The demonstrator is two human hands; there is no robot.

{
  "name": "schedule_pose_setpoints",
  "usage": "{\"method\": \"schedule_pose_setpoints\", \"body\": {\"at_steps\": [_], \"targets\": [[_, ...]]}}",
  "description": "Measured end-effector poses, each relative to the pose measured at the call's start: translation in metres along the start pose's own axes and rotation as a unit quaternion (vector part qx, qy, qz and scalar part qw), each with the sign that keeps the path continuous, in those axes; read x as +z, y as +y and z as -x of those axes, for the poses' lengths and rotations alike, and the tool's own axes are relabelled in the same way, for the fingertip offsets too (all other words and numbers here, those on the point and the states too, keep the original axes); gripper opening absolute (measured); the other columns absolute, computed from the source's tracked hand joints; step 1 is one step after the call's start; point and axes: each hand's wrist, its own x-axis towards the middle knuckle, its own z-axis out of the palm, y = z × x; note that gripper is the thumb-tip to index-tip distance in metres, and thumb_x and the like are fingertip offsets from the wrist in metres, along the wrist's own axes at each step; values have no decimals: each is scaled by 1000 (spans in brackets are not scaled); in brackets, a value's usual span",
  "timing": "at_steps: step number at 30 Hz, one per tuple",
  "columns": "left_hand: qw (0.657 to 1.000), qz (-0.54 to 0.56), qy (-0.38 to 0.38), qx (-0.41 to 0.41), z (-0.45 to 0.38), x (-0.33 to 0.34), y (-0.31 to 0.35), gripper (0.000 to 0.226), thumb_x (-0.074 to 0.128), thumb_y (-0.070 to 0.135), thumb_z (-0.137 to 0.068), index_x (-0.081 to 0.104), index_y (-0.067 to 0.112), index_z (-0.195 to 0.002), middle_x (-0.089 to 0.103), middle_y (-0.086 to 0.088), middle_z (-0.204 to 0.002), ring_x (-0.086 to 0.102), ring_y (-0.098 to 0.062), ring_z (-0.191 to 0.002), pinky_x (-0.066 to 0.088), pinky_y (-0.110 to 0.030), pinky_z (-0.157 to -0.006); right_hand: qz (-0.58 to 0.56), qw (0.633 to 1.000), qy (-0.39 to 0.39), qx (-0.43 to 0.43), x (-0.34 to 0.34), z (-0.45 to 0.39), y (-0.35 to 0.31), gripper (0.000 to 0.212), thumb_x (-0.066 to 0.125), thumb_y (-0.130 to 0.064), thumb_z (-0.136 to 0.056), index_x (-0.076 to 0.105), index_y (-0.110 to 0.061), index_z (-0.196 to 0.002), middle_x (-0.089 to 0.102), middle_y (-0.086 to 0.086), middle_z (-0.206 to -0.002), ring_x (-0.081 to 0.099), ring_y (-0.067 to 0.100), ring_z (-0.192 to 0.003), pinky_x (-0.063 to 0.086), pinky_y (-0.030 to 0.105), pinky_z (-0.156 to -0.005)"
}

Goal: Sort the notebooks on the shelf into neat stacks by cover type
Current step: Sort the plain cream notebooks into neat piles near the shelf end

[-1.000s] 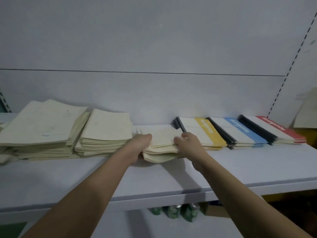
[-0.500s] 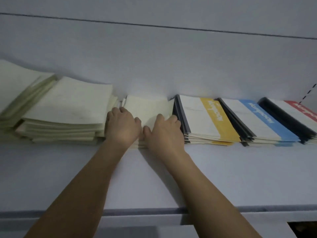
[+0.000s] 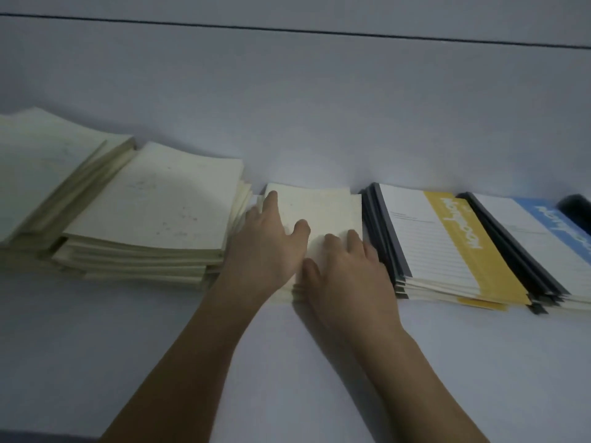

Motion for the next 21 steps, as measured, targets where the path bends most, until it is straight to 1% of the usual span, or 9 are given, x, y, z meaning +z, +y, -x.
{"method": "schedule_pose_setpoints", "body": {"at_steps": [3, 5, 7, 9, 11, 13, 15, 17, 21], "targets": [[1000, -9, -17, -6, 2, 0, 3, 63, 42, 43, -96, 18, 24, -151, 26, -8, -155, 31, -28, -140, 28, -38, -110, 9, 1000, 14, 3, 5, -3, 1, 33, 35, -42, -96, 48, -19, -116, 46, 4, -122, 41, 25, -113, 39, 37, -87], [999, -32, -6, 11, 4, 2, 3, 62, 41, 42, -96, 19, 23, -150, 23, -9, -155, 29, -30, -139, 28, -41, -112, 8, 1000, 30, 5, 9, -6, 2, 32, 40, -41, -95, 52, -18, -114, 48, 5, -124, 41, 27, -114, 40, 38, -88], [998, -14, 47, 50, 5, 1, 5, 58, 42, 39, -95, 27, 21, -148, 30, -7, -152, 29, -28, -138, 27, -40, -113, -9, 996, 87, -12, 11, -8, 3, 30, 52, -31, -93, 57, -14, -117, 51, 11, -128, 41, 32, -119, 39, 41, -92], [991, 51, 93, 84, 11, -10, 8, 50, 45, 33, -96, 38, 21, -143, 38, 0, -147, 31, -21, -136, 28, -34, -112, -46, 985, 157, -45, 9, -8, -1, 33, 61, -18, -89, 59, -11, -121, 51, 14, -131, 41, 33, -123, 38, 41, -97], [981, 101, 107, 127, 18, -34, 8, 43, 48, 29, -96, 45, 22, -139, 43, 5, -145, 33, -15, -136, 29, -30, -112, -78, 973, 196, -89, 2, -8, -13, 32, 63, -11, -88, 59, -10, -120, 52, 13, -129, 43, 30, -121, 36, 32, -95], [973, 88, 99, 189, 16, -75, -2, 40, 48, 28, -97, 50, 23, -137, 46, 7, -143, 34, -12, -137, 29, -28, -111, -89, 966, 198, -141, -3, -8, -36, 32, 60, -16, -91, 57, -12, -122, 52, 9, -128, 45, 27, -118, 35, 25, -91], [967, 37, 92, 236, 3, -127, -22, 38, 47, 31, -97, 52, 26, -134, 51, 9, -139, 39, -11, -132, 32, -28, -107, -102, 963, 167, -186, -7, -11, -69, 36, 51, -34, -94, 57, -15, -124, 51, 5, -129, 46, 23, -119, 36, 24, -93], [969, -27, 65, 235, -16, -177, -51, 37, 46, 34, -97, 52, 27, -133, 54, 7, -137, 44, -14, -127, 37, -33, -105, -99, 967, 101, -211, -10, -17, -111, 55, 39, -55, -93, 50, -19, -133, 46, -1, -139, 39, 16, -128, 33, 25, -102], [980, -108, 9, 168, -35, -230, -114, 37, 48, 36, -96, 53, 27, -131, 56, 5, -135, 53, -18, -116, 42, -33, -96, 6, 978, -55, -202, -4, -36, -173, 85, 33, -76, -84, 17, -29, -153, 11, -2, -161, 9, 16, -147, 14, 38, -118]]}}
